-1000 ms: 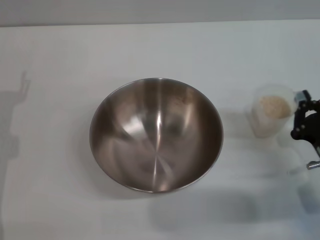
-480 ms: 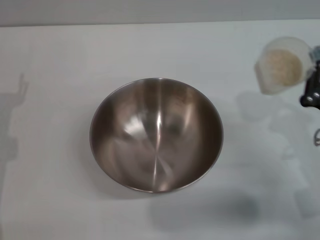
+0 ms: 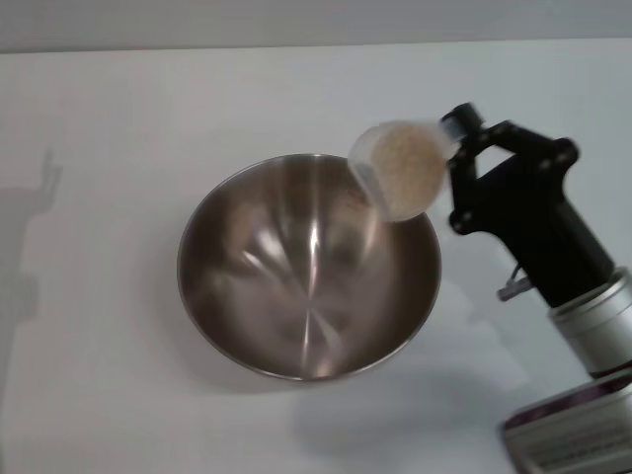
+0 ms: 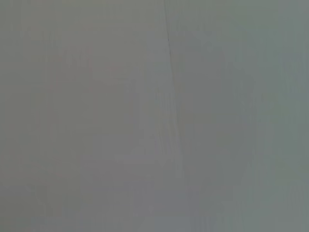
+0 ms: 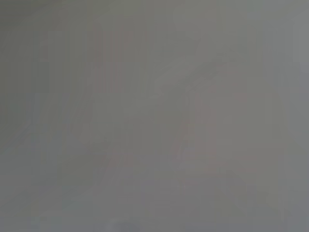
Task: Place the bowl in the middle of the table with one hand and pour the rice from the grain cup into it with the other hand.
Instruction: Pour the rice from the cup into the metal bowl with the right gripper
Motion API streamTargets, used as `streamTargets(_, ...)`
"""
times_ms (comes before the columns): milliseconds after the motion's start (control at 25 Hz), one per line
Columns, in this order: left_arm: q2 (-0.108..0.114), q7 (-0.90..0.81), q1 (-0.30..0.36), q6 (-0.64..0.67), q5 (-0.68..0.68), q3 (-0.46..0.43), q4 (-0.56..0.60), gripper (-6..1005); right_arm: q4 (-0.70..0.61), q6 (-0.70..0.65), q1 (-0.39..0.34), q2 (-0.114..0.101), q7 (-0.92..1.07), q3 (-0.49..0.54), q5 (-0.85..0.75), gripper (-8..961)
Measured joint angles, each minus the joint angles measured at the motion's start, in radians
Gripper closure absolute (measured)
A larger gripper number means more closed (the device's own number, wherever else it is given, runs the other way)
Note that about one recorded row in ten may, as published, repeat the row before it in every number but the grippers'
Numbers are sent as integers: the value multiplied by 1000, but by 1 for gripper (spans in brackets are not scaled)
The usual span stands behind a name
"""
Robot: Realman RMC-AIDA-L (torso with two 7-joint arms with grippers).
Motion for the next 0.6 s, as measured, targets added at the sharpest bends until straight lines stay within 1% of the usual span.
streamTargets(40, 0, -1, 0, 0, 0, 0, 0, 179, 22, 21, -1, 1, -120, -1, -28, 938)
streamTargets(120, 0, -1, 0, 0, 0, 0, 0, 179, 45, 35, -5, 1, -240, -2, -60, 938)
streamTargets(240, 0, -2, -2, 0, 0, 2, 0, 179, 70, 55, -10, 1, -383, -2, -91, 938)
streamTargets(280, 0, -2, -2, 0, 0, 2, 0, 179, 70, 55, -10, 1, -383, -2, -91, 938)
streamTargets(320, 0, -3, -3, 0, 0, 6, 0, 179, 89, 82, -15, 2, -503, -2, -99, 938)
streamTargets(360, 0, -3, -3, 0, 0, 6, 0, 179, 89, 82, -15, 2, -503, -2, -99, 938)
streamTargets(440, 0, -5, -4, -1, 0, 10, 0, 179, 114, 108, -21, 3, -628, -2, -120, 938)
streamTargets(560, 0, -5, -4, -1, 0, 12, -1, 179, 120, 119, -23, 3, -730, -2, -147, 938)
streamTargets(600, 0, -5, -4, -1, 0, 12, -1, 179, 120, 119, -23, 3, -730, -2, -147, 938)
